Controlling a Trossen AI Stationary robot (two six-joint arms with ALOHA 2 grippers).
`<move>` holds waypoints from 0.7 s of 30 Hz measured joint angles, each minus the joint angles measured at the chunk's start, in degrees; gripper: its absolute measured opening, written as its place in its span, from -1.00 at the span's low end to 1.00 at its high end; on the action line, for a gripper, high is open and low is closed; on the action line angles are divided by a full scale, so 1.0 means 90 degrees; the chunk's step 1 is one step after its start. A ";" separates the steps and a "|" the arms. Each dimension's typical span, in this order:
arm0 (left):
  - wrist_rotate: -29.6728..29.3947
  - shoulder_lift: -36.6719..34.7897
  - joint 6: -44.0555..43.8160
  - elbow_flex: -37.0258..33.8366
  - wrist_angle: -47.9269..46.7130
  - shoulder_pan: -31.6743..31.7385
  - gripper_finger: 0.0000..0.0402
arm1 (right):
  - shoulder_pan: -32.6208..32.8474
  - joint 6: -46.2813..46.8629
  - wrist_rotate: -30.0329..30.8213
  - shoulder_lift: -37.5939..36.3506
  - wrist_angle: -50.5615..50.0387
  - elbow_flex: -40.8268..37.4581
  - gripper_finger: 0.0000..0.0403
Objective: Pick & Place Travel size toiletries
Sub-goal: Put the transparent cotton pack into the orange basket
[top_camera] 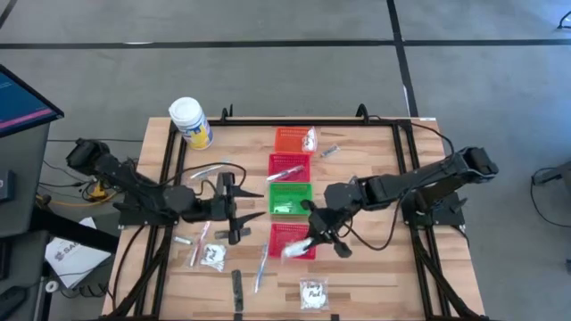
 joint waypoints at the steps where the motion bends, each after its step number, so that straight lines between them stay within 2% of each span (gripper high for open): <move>1: -0.0017 0.0000 0.0111 0.0002 0.0003 -0.0047 -0.05 | -0.0025 0.0003 -0.0120 0.0009 0.0031 -0.0002 -0.96; 4: -0.0018 0.0000 0.0203 0.0000 -0.0085 -0.0138 -0.05 | -0.0113 0.0131 -0.0181 0.0004 0.0269 -0.0002 -0.96; 9: -0.0022 -0.0010 -0.0873 0.0039 -0.0104 -0.0084 -0.05 | -0.0377 0.0382 0.0947 -0.0045 0.0441 -0.0002 -0.96; 11: -0.0073 0.0024 -0.1010 0.0093 -0.0077 -0.0045 -0.05 | -0.0531 0.0459 0.1164 -0.0049 0.0444 -0.0004 -0.96; 15: -0.0405 0.0129 -0.1249 0.0180 -0.0601 0.0067 -0.05 | -0.0891 0.0733 0.1187 -0.0049 0.0784 -0.0354 -0.96; 21: -0.0419 0.0121 -0.1887 0.0320 -0.1103 0.0262 -0.05 | -0.1497 0.1062 0.1270 -0.0220 0.1008 -0.0844 -0.95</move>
